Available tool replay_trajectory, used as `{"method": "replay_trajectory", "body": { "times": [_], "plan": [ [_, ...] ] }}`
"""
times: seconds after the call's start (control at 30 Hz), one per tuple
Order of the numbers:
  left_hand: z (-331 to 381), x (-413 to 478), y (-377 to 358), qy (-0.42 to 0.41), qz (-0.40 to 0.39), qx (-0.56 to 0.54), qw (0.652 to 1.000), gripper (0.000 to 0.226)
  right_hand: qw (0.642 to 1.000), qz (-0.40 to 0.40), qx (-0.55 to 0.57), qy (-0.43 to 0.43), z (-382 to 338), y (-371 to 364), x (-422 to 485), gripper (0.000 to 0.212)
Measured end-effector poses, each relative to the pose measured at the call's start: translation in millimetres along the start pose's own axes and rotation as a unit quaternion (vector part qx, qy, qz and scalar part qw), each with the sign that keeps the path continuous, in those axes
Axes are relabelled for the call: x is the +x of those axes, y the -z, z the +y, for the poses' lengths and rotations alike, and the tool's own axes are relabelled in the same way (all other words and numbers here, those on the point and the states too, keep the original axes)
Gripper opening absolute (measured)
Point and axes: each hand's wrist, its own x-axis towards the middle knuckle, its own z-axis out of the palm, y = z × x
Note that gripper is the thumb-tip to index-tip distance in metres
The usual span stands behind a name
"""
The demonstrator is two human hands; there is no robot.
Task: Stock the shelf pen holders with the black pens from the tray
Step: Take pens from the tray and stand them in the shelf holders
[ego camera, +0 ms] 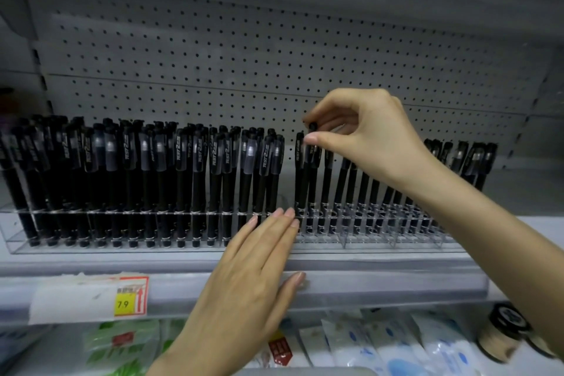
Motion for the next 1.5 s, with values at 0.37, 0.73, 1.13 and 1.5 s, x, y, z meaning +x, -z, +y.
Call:
{"method": "replay_trajectory", "body": {
  "times": [0.37,0.73,1.13,1.5],
  "plan": [
    [2,0,0,0.012,-0.008,0.003,1.000,0.056,0.996,-0.029,-0.081,-0.020,1,-6,-3,0.016],
    [13,-1,10,0.030,0.000,-0.040,0.999,0.056,0.997,0.019,-0.079,0.012,-1,1,-40,0.027],
    [45,-155,18,0.322,0.061,-0.188,0.926,0.052,0.984,-0.095,0.145,-0.028,9,-109,-208,0.026],
    [47,-275,-16,0.428,-0.134,-0.136,0.883,0.076,0.930,-0.301,-0.009,-0.209,69,-225,-309,0.017]
  ]
}}
